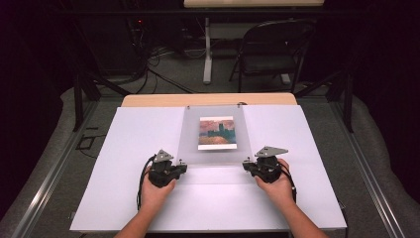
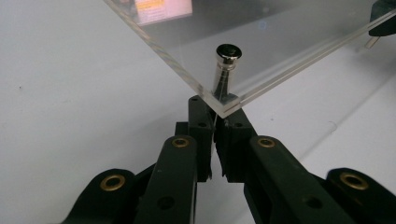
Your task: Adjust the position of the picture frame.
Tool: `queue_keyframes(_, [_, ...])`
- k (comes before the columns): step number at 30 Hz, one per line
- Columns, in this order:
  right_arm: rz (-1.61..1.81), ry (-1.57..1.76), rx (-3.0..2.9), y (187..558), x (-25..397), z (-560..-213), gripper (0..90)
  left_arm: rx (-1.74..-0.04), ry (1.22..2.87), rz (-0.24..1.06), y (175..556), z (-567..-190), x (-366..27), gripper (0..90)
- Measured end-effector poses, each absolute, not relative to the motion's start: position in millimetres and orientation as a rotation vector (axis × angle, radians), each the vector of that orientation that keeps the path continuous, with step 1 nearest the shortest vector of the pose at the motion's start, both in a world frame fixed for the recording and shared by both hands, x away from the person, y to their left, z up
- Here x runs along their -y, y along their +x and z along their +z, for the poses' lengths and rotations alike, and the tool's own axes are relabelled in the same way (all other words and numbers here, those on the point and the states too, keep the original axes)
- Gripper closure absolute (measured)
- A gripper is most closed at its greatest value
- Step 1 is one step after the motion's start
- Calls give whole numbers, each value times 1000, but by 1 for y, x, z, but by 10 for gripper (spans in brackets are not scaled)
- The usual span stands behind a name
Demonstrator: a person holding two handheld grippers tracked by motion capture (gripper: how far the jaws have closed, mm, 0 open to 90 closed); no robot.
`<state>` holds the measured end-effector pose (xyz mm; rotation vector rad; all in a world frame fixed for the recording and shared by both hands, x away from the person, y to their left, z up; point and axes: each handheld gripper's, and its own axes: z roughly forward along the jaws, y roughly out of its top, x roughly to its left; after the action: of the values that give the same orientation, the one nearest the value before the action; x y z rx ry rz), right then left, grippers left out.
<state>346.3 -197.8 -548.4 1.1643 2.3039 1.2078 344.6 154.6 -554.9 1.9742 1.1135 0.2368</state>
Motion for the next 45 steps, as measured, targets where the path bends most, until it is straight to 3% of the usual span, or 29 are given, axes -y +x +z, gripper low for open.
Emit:
queue_keyframes(20, [1193, 1178, -2302, 348, 198, -556, 842, -1138, 1950, 219, 347, -561, -155, 827])
queue_keyframes(31, [1165, 1157, -2300, 334, 210, -547, 653, -1153, 1956, 219, 337, -554, -160, 607])
queue_keyframes(45, [1121, 1112, -2293, 308, 226, -527, 502, -1136, 1986, 263, 314, -528, -190, 482])
